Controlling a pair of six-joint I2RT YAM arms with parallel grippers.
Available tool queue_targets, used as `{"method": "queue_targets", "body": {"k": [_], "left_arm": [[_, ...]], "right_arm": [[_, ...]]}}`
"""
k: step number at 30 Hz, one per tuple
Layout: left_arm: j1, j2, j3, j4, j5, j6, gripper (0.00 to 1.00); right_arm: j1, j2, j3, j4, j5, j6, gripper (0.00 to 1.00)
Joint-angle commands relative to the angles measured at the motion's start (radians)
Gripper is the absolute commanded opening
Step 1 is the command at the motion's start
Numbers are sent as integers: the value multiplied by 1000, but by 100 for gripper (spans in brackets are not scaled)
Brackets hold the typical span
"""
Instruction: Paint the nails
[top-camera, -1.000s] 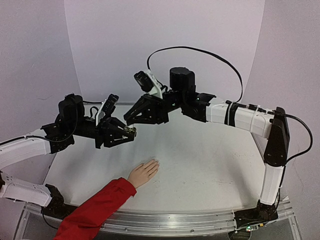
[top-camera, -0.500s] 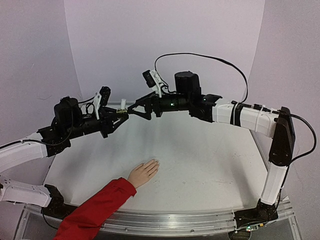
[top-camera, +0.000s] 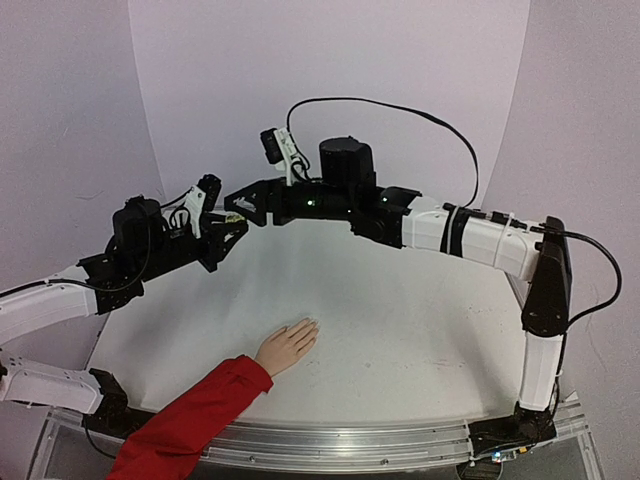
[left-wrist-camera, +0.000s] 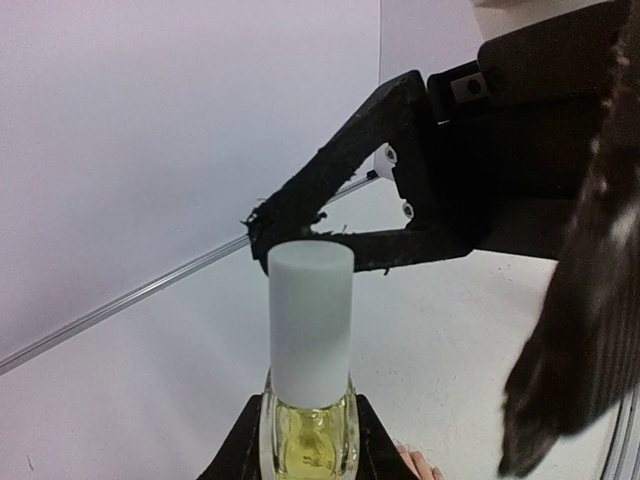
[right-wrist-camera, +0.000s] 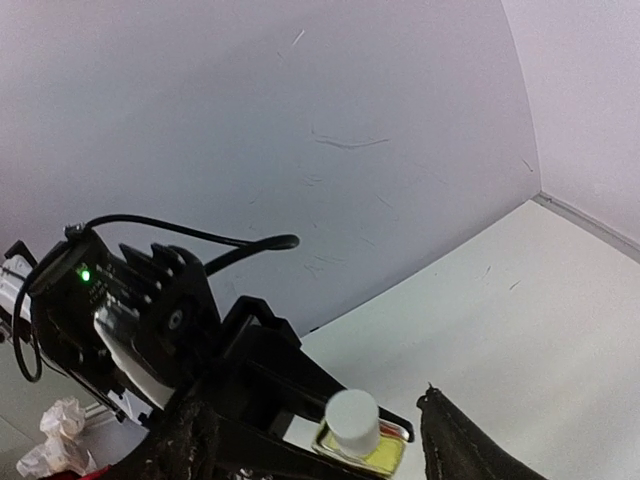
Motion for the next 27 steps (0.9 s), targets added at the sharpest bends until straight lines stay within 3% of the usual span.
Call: {"method": "queue_targets", "body": {"k": [1,7,19,24,27], "left_arm": [[-2,-14,-5,28,-36,20,0],[-2,-12,-7,28,-31,22,0],[-1,-25,2,28,15,-43,0],[-1,-23,22,33,109,-109,0],[1,-31,34,40,266,-110,0]], "right_arm": [[14,39,78,57,100,56,63],[23,95,137,58,113,88,52],[31,87,129,62,81,67,0],[30,36,78,70,11,-10,0],[21,3,54,73,-198,-100,0]]}}
